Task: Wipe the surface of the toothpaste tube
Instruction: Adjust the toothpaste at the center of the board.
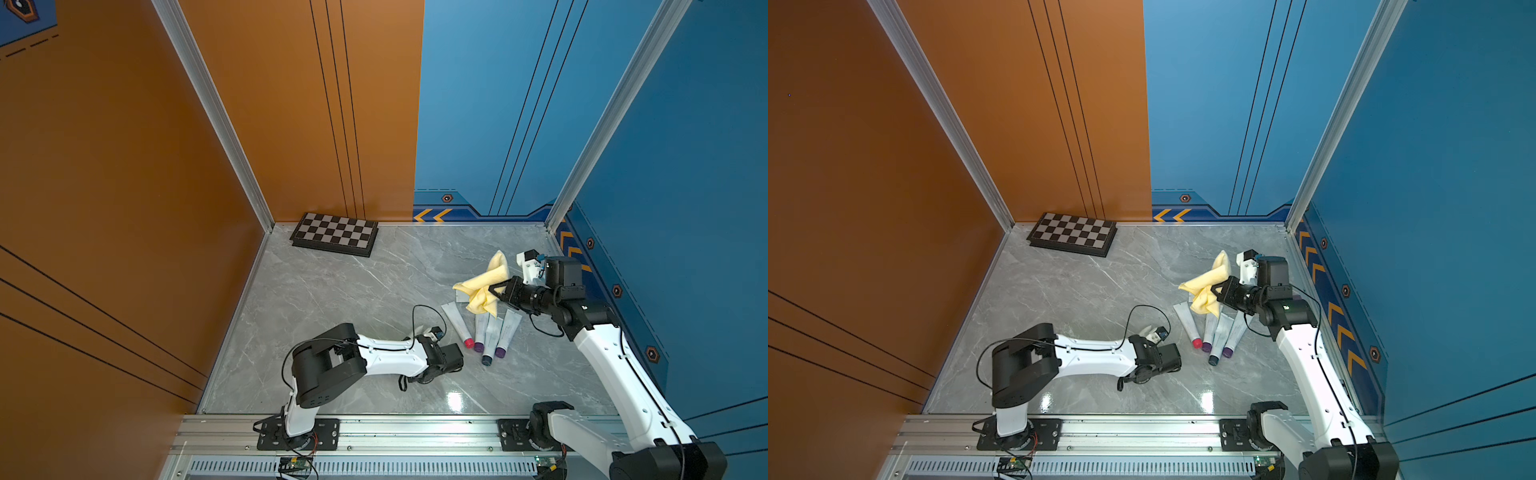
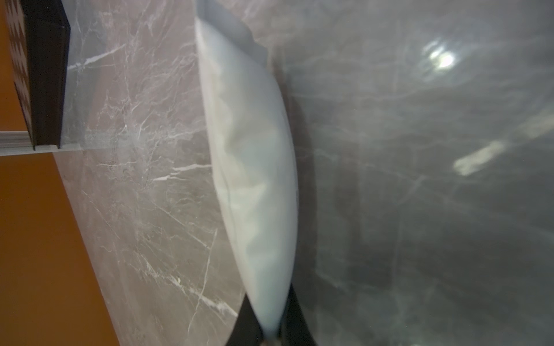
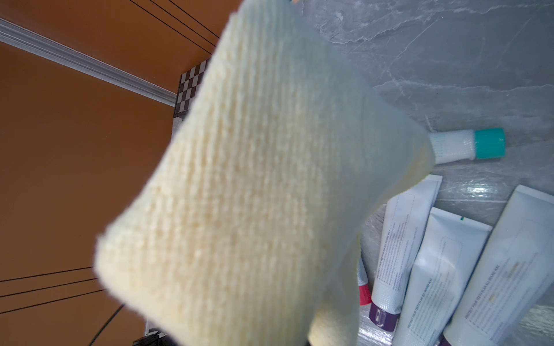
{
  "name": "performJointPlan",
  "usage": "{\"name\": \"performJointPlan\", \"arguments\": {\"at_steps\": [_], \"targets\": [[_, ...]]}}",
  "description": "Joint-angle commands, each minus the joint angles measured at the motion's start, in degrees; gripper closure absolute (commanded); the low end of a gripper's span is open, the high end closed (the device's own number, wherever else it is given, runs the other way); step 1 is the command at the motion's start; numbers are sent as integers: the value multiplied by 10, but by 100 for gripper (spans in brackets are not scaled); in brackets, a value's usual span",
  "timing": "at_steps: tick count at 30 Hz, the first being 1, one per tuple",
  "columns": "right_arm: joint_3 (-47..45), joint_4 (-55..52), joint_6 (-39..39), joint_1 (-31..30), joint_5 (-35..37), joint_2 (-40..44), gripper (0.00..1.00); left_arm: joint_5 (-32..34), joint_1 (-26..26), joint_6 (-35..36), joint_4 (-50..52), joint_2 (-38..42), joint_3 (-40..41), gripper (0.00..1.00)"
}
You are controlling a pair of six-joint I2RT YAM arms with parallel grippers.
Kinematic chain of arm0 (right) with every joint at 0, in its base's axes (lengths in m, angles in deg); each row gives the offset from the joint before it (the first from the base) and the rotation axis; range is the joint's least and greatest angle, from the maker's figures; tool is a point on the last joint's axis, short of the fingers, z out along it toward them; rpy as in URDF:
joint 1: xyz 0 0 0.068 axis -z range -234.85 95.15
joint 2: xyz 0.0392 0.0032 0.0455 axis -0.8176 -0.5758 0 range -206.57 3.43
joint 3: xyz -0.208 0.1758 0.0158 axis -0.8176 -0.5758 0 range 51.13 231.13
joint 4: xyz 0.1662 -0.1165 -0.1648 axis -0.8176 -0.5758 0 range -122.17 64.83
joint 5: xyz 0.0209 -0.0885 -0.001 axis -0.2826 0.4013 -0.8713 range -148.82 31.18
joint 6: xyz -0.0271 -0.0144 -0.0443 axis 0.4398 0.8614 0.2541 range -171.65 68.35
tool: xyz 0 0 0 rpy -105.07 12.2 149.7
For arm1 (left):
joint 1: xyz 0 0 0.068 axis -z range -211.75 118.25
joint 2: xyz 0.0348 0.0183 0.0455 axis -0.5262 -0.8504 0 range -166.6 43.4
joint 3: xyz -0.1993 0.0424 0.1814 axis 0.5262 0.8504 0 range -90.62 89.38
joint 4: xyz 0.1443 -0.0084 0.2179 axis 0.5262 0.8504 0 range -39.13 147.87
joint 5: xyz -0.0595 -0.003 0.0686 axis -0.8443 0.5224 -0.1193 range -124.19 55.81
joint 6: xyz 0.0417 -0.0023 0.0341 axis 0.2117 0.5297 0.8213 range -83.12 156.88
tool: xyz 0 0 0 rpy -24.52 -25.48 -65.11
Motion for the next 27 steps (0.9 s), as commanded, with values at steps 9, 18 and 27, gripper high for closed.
{"name": "performJointPlan", "arguments": {"at_steps": [9, 18, 27], "targets": [[-11, 20, 0, 8, -11, 1, 100, 35, 113, -4, 74, -133, -99, 100], [-9, 25, -4, 9, -12, -3, 100, -76, 146, -6, 73, -154, -142, 72], [-8, 26, -4, 10, -11, -6, 100, -174, 156, 9, 67, -116, -165, 52]]}}
